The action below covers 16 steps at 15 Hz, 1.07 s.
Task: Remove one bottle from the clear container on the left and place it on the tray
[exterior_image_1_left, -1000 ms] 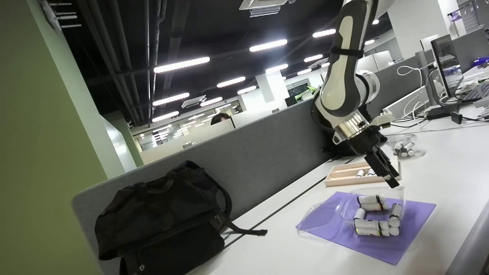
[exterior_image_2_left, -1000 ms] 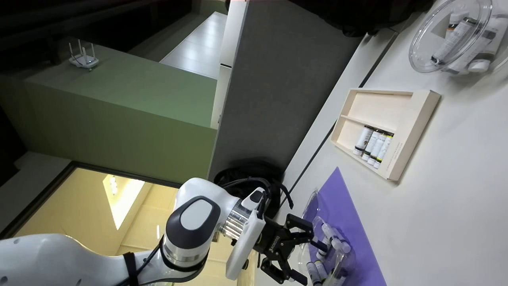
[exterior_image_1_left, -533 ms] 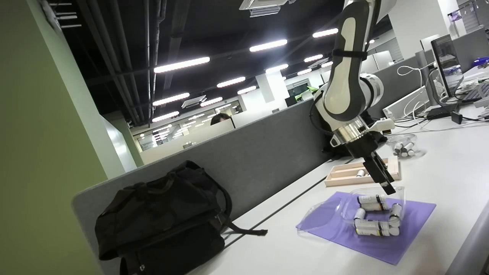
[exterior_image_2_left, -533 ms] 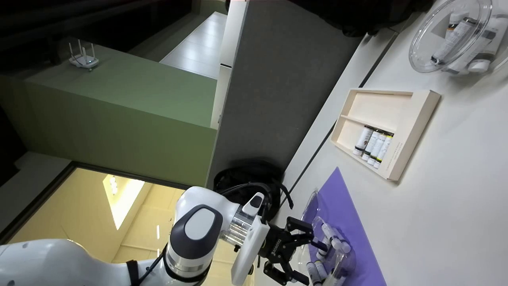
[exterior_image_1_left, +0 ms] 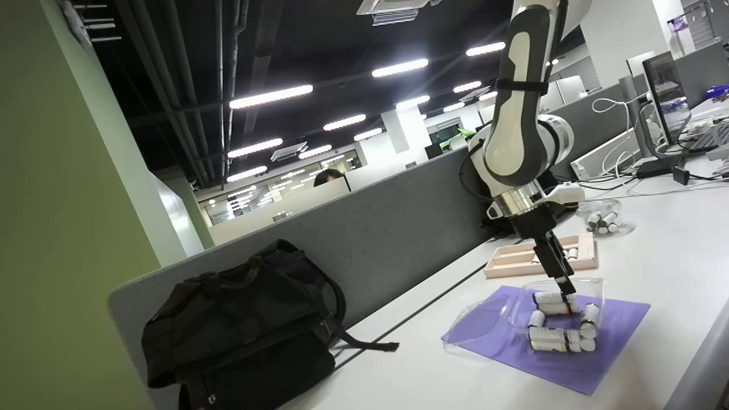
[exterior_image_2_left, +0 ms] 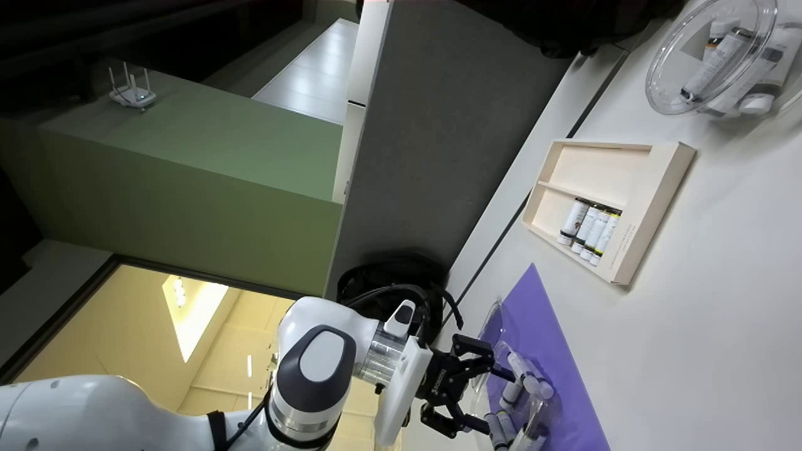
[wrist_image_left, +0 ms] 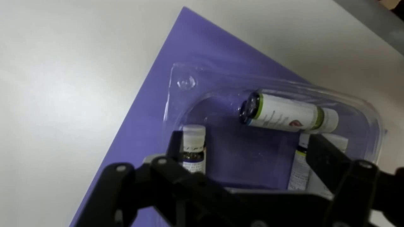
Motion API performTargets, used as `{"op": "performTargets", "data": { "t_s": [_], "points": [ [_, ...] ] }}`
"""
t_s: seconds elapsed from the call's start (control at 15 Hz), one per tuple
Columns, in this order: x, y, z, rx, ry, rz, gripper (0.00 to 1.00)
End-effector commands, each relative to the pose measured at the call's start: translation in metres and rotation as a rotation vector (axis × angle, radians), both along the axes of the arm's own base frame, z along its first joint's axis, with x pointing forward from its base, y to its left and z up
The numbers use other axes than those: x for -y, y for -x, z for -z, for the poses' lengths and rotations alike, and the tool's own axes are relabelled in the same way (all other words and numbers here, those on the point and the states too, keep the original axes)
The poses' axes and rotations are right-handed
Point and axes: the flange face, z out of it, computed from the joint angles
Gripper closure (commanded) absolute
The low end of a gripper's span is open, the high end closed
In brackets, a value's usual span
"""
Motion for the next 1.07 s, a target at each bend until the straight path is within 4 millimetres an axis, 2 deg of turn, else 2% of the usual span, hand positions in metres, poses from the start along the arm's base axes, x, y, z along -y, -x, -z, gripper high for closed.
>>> {"op": "performTargets", "data": {
  "t_s": [0.0,0.27,0.53,0.87,1.0],
  "points": [
    [-0.001,-0.008,0.015,0.054,-0.025,0.037,0.00],
    [-0.003,-0.008,0.030,0.080,-0.032,0.051,0.00],
    [-0.002,-0.008,0.034,0.087,-0.028,0.059,0.00],
    [-0.002,-0.013,0.022,0.104,0.007,0.068,0.00],
    [-0.002,-0.014,0.026,0.094,0.014,0.072,0.00]
  ]
}}
